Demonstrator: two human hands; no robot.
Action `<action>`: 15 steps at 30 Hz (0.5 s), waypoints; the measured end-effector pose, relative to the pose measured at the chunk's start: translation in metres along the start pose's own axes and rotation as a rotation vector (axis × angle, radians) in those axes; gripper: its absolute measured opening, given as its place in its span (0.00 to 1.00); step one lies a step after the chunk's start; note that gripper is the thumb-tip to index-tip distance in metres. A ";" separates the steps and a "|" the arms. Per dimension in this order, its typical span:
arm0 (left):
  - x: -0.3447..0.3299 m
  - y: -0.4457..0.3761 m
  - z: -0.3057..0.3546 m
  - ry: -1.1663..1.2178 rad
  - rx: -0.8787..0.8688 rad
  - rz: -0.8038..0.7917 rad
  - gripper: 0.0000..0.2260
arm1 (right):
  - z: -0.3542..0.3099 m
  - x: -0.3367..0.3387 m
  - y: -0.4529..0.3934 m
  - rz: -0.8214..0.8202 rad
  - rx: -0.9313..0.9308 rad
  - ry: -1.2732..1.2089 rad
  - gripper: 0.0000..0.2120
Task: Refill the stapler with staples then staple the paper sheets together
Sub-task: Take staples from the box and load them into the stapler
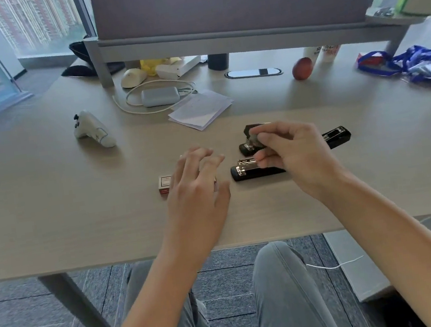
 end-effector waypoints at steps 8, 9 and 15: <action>-0.046 -0.007 0.044 -0.025 0.135 -0.141 0.16 | 0.003 0.049 0.002 0.049 -0.077 -0.037 0.09; -0.050 -0.007 0.045 -0.036 0.145 -0.160 0.16 | 0.003 0.051 0.002 0.034 -0.032 0.057 0.10; -0.061 -0.012 0.043 -0.076 0.169 -0.166 0.20 | 0.011 0.055 -0.001 -0.047 0.106 0.354 0.14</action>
Point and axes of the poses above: each hand's wrist, its own y-axis away from the middle knuckle, its own x-axis out of the back of the hand, z = x × y, the point moved 3 cm from there along -y, towards the middle knuckle, and after that the axes turned 10 degrees about x, right-handed, at the moved point
